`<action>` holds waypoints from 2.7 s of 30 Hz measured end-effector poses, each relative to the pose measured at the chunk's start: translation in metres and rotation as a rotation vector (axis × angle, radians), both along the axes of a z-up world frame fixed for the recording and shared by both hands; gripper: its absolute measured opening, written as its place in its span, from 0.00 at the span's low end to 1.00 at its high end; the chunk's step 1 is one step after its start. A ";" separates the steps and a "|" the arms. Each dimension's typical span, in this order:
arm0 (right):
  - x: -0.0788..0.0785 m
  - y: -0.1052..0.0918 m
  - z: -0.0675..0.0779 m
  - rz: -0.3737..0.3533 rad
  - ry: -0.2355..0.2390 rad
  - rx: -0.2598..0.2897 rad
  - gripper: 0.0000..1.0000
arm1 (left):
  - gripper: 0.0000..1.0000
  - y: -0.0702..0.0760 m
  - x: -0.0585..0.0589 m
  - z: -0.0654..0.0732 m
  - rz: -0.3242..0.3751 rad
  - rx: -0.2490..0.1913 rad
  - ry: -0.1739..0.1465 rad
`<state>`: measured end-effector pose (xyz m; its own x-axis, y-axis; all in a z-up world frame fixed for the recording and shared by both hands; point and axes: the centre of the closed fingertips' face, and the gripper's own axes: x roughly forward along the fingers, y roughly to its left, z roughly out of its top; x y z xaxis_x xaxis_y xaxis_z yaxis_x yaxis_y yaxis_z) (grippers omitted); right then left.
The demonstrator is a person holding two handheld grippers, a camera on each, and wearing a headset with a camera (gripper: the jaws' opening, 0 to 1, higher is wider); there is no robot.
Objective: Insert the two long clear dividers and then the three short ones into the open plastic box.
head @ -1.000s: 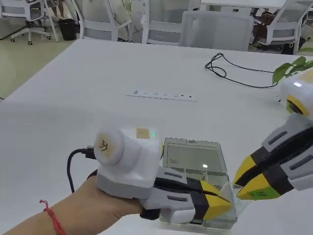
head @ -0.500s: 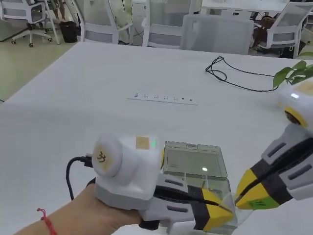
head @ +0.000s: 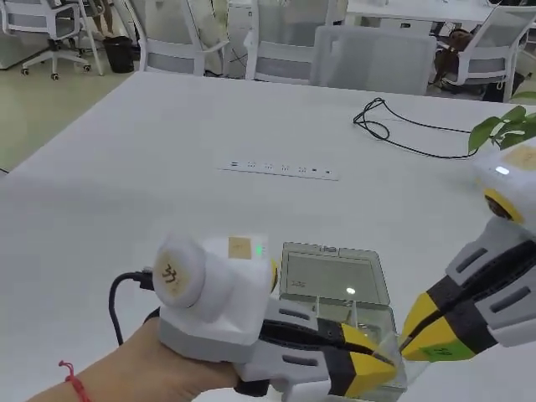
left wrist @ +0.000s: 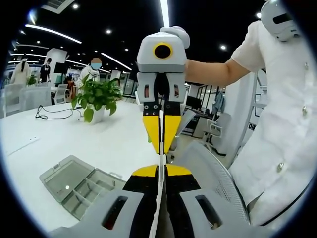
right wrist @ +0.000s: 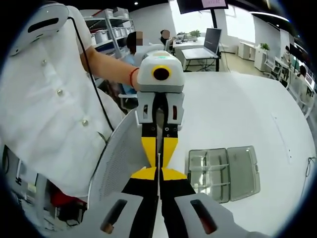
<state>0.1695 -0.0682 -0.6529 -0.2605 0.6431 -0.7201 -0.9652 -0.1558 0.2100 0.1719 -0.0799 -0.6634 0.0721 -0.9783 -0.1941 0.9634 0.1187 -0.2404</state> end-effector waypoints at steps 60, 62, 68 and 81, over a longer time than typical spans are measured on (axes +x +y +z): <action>0.099 -0.028 -0.110 -0.090 -0.221 -0.266 0.03 | 1.00 0.089 0.047 -0.074 0.271 0.234 0.046; 0.100 -0.029 -0.113 -0.090 -0.218 -0.271 0.03 | 1.00 0.089 0.047 -0.073 0.271 0.234 0.043; 0.104 -0.032 -0.113 -0.098 -0.213 -0.276 0.03 | 1.00 0.087 0.047 -0.072 0.276 0.226 0.045; 0.104 -0.030 -0.119 -0.092 -0.208 -0.280 0.03 | 1.00 0.085 0.046 -0.072 0.279 0.220 0.048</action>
